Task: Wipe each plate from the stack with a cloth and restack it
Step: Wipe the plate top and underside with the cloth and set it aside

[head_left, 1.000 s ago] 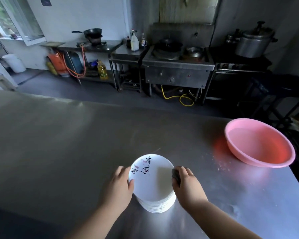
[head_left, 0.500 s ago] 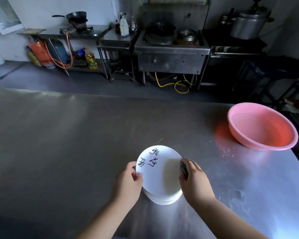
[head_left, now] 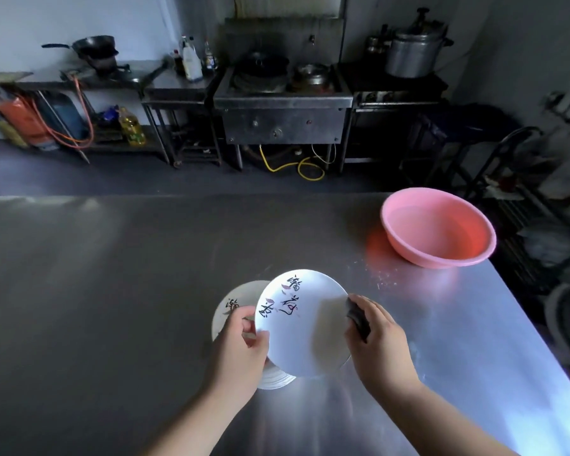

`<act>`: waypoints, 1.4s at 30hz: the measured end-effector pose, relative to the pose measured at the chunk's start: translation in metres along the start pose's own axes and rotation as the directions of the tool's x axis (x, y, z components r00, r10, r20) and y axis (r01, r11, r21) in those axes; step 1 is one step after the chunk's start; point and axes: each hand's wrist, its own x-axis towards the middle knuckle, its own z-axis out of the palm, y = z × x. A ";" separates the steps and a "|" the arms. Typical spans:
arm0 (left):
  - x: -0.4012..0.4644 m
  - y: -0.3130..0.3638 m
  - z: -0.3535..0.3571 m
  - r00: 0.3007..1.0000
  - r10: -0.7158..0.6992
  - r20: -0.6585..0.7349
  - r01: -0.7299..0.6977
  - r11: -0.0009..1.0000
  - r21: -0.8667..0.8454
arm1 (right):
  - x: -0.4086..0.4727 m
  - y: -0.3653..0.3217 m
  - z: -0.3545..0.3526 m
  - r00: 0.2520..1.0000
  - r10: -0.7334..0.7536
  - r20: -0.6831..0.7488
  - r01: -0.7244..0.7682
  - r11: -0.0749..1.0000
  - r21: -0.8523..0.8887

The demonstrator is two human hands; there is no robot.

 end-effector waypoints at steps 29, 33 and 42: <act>-0.024 -0.092 0.214 0.957 -0.203 0.206 0.077 0.866 0.494 | -0.015 0.222 -0.076 0.941 0.224 0.253 -0.161 0.955 -0.249; -0.018 -0.102 0.202 0.936 -0.145 0.319 -0.078 0.801 0.593 | -0.009 0.222 -0.050 0.947 -0.091 0.308 0.189 0.934 -0.305; -0.017 -0.162 0.195 0.840 0.249 0.482 -0.543 0.377 0.750 | -0.017 0.222 -0.011 0.702 -0.131 0.700 0.478 0.816 -0.326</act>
